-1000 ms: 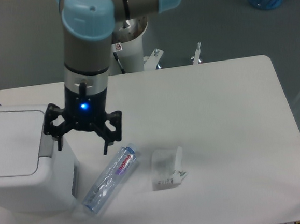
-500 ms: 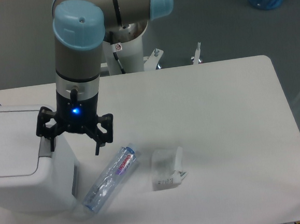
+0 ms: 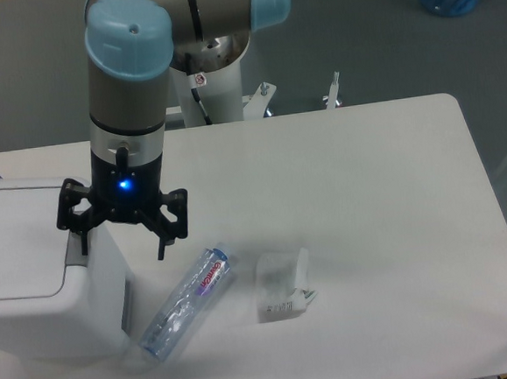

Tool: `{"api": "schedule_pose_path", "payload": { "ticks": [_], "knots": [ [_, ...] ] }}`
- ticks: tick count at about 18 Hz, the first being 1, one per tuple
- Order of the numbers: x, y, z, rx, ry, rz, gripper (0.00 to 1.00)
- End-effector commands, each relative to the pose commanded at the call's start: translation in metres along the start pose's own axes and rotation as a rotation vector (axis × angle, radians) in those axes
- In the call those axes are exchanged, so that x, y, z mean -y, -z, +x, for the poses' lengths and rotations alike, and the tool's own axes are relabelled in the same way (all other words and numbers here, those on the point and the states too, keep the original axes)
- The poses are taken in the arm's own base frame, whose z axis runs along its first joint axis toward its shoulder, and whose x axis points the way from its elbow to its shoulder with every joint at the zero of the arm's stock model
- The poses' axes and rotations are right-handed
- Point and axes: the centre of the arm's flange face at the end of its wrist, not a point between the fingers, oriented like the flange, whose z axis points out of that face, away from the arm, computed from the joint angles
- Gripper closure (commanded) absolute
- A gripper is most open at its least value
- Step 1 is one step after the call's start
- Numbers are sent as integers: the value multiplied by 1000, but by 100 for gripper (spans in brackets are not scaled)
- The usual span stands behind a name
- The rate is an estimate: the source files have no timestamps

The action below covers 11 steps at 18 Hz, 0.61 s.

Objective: Open the trash can
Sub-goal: 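Lower the gripper fingers against the lid's front edge, then push the lid edge to swing the bin lid open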

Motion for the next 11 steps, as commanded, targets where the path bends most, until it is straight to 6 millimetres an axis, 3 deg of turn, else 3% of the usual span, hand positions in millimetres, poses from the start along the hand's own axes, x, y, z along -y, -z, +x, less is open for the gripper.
{"api": "schedule_pose_path", "payload": {
  "ticks": [11],
  "knots": [
    [-5,-8,0,2,4,-13,0]
  ]
}}
